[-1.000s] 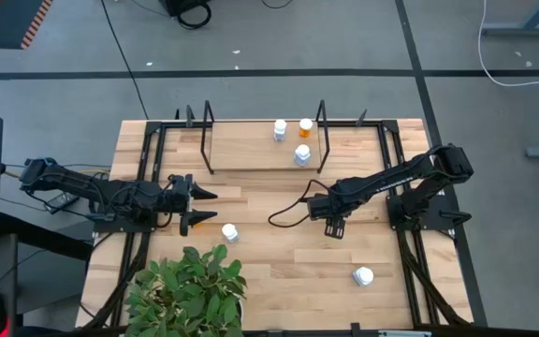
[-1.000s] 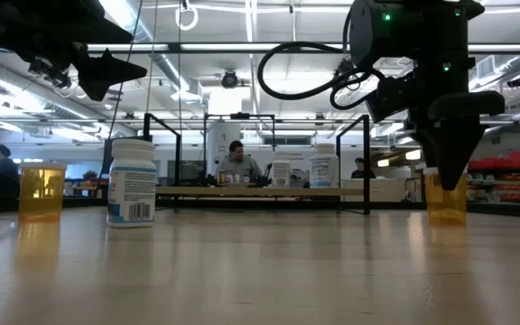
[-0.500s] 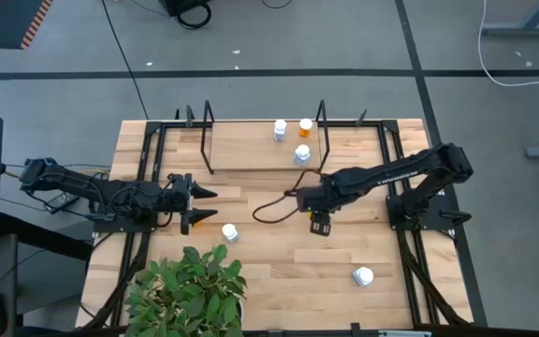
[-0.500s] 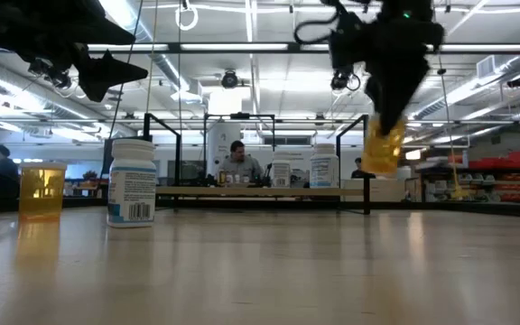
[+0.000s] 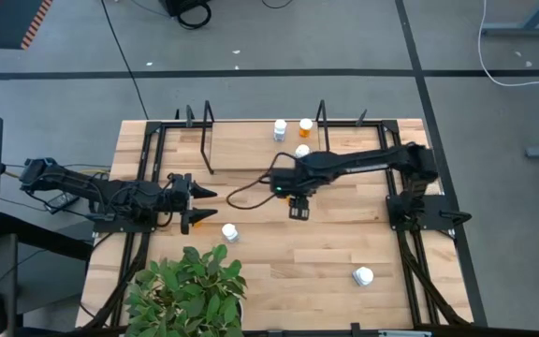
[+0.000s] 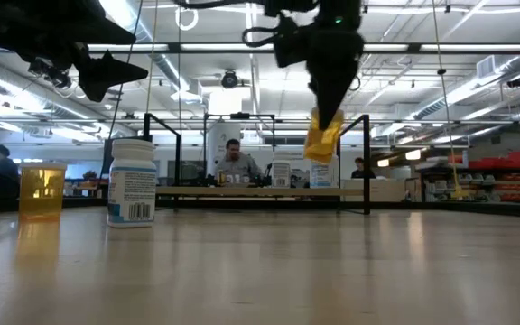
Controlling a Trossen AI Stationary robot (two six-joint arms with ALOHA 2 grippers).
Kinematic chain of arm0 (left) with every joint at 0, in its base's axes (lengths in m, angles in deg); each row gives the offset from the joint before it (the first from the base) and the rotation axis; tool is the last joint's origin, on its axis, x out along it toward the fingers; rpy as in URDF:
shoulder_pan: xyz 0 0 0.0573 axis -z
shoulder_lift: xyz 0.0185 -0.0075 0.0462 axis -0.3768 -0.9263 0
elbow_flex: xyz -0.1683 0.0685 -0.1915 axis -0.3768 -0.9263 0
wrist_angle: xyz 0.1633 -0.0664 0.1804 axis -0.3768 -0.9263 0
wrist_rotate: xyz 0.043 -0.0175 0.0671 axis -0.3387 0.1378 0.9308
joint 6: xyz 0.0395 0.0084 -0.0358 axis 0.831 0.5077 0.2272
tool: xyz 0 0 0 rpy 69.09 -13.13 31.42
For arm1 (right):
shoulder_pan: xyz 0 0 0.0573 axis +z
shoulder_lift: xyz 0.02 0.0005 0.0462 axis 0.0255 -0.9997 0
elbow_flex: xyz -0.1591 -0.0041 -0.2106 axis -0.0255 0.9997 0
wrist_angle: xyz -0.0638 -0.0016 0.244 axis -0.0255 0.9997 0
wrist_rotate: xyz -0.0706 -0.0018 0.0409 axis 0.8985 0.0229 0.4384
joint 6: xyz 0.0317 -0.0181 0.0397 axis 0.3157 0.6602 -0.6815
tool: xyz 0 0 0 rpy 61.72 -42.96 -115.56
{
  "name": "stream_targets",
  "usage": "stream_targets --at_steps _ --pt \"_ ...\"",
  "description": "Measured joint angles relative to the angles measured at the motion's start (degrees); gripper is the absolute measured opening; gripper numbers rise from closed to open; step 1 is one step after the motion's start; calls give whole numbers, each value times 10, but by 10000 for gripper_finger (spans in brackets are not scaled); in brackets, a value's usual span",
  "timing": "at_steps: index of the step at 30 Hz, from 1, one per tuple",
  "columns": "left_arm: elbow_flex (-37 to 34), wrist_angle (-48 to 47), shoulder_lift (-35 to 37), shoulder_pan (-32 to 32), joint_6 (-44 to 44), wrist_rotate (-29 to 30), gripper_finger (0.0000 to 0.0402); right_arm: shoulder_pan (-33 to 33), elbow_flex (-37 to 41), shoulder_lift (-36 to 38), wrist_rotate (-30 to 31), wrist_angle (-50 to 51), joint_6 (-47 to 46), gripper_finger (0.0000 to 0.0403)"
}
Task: Pick and place medicine bottles onto shelf by color
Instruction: Put the orange pill bottle on the shelf
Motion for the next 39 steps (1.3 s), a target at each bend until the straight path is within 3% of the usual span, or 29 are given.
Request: stream_targets --at_steps 16,27,39 --pt "0 -1 0 10 4 0 286 -102 -248 -159 7 46 129 224" --pt "0 -1 0 10 5 0 286 -188 -273 -193 9 68 158 224" --pt "0 -1 0 10 7 0 286 -214 -273 -189 -7 62 177 224"
